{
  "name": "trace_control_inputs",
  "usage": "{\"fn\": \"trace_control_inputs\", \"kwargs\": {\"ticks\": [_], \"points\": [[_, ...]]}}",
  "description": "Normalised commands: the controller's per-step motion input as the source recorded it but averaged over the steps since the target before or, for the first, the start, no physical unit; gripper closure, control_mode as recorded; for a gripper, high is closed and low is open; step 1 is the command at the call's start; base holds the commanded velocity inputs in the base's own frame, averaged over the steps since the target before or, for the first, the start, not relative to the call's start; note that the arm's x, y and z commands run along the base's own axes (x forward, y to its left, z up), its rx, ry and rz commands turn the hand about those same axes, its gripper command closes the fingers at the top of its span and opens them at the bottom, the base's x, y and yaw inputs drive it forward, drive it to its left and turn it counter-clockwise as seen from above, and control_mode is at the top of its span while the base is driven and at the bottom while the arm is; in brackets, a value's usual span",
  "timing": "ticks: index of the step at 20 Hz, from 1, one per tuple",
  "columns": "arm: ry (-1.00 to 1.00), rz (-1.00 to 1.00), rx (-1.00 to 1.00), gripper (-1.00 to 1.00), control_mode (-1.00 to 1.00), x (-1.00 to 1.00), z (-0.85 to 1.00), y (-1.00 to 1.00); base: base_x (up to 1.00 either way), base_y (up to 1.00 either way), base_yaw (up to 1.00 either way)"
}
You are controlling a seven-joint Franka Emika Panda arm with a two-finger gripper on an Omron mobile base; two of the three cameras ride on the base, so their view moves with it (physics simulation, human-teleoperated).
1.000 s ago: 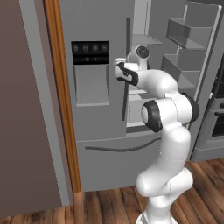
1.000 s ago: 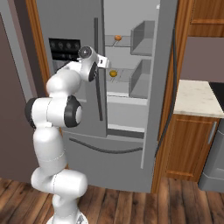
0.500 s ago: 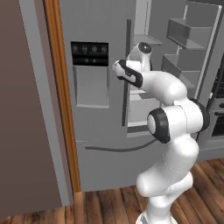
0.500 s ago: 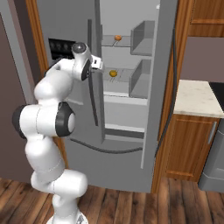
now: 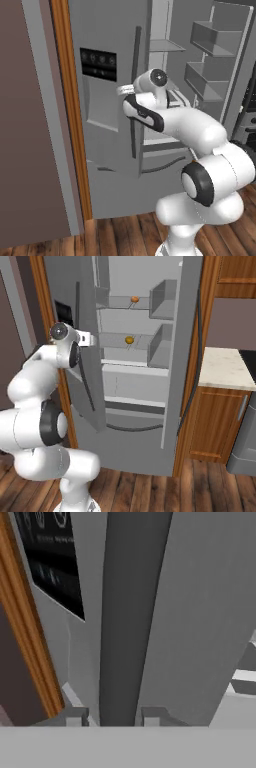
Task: Retrieve the tangerine and orange from the fridge and place them into the bowl on the dining table.
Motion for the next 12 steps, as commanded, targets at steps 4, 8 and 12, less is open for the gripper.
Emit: {"fn": "trace_control_inputs", "kwargs": {"ticks": [4,8,12], "points": [[0.0,0.03,-0.06,1.0,-1.0,-0.9,0.08,0.62,0.0,0.0,0.0],[0.02,0.08,-0.03,1.0,-1.0,-0.69,0.26,0.49,0.0,0.0,0.0],[0.07,0.12,-0.01,-1.0,-1.0,-0.56,0.28,0.42,0.0,0.0,0.0]]}}
